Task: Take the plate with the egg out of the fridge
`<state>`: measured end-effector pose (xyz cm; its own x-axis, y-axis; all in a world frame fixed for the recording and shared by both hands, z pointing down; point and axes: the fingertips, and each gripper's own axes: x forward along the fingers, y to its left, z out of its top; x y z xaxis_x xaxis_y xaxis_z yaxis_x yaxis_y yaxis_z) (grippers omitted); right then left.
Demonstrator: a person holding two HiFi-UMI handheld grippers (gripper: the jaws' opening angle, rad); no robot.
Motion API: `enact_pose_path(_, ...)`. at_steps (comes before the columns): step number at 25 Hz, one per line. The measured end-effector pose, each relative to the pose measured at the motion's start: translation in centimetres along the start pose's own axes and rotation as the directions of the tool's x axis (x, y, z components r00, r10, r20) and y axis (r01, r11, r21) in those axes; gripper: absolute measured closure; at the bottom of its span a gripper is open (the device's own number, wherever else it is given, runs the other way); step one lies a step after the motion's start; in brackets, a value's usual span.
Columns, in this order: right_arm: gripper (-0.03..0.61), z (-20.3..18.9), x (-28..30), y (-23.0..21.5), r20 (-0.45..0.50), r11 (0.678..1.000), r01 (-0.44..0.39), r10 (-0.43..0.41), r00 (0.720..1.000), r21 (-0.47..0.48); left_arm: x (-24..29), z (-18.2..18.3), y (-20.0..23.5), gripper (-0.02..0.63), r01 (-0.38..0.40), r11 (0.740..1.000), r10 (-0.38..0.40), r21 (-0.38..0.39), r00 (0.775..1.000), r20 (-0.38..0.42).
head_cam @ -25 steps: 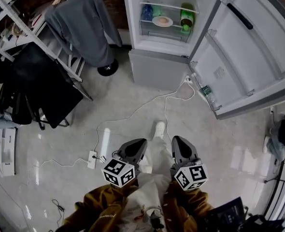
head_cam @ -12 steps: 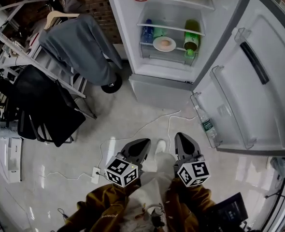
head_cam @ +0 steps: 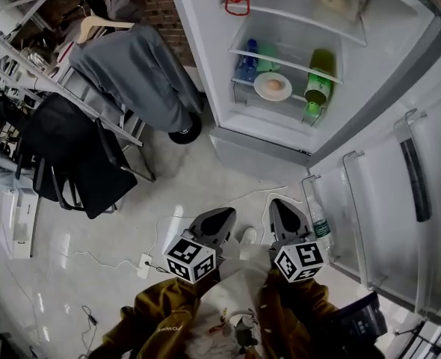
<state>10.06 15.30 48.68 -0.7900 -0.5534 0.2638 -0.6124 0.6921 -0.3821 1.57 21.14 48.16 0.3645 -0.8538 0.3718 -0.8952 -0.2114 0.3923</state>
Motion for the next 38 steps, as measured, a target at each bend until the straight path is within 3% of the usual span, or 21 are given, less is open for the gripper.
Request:
enact_pose_path(5, 0.572, 0.5, 1.7, -1.1, -0.006, 0.999, 0.002, -0.002, 1.0, 0.041, 2.0, 1.3, 1.5, 0.606, 0.002, 1.0, -0.002, -0.009, 1.0, -0.012)
enact_pose_path(14, 0.572, 2.3, 5.5, -5.1, 0.009, 0.986, 0.144, -0.145, 0.989, 0.084, 8.3, 5.1, 4.7, 0.606, 0.134, 0.991, -0.133, 0.023, 0.99, -0.055)
enact_pose_path(28, 0.572, 8.1, 16.3, -7.2, 0.069, 0.941, 0.312, -0.322, 0.944, 0.129, 15.3, 13.3, 12.5, 0.606, 0.338, 0.938, -0.326, 0.077, 0.936, -0.132)
enact_pose_path(31, 0.572, 8.6, 17.6, -7.4, 0.076, 0.928, 0.347, -0.358, 0.93, 0.135, 16.6, 13.7, 13.5, 0.606, 0.373, 0.927, -0.367, 0.02, 0.92, -0.138)
enact_pose_path(38, 0.572, 9.6, 18.1, -7.6, 0.06, 0.938, 0.337, -0.342, 0.938, 0.081, 19.7, 12.3, 13.8, 0.606, 0.377, 0.886, -0.421, -0.271, 0.898, -0.126)
